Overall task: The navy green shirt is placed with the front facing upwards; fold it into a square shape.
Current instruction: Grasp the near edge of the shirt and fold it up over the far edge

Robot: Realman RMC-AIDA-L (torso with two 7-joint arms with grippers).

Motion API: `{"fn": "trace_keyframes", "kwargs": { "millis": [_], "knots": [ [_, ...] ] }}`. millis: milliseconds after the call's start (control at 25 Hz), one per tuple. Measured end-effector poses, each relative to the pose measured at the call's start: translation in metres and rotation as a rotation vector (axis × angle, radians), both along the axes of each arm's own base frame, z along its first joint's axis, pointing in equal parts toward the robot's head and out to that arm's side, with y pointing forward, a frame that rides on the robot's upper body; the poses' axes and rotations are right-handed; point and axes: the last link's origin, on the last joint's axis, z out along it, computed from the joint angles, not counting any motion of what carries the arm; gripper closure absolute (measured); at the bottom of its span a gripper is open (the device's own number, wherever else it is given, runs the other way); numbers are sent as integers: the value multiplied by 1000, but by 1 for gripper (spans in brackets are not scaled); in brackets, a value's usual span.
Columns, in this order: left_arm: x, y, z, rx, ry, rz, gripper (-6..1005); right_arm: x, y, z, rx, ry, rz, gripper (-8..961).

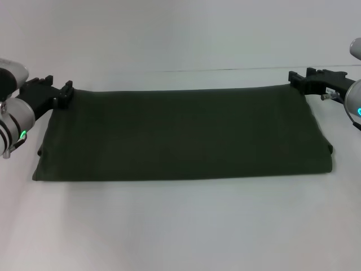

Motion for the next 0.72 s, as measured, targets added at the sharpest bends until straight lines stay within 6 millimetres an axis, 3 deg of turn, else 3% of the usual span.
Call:
{"fn": "trace_keyframes", "kwargs": {
  "millis": [160, 360, 600, 720],
  "knots": [
    [-3, 0, 5, 52, -63, 27, 545, 2, -2, 0, -1, 29, -12, 486],
    [-6, -6, 11, 97, -138, 6, 450, 4, -10, -3, -24, 59, 6, 276],
    [-7, -17, 28, 55, -310, -70, 337, 6, -23, -3, -62, 115, 52, 227],
    [-7, -29, 42, 7, -391, -122, 353, 5, -32, -5, -92, 144, 96, 210]
  ]
}}
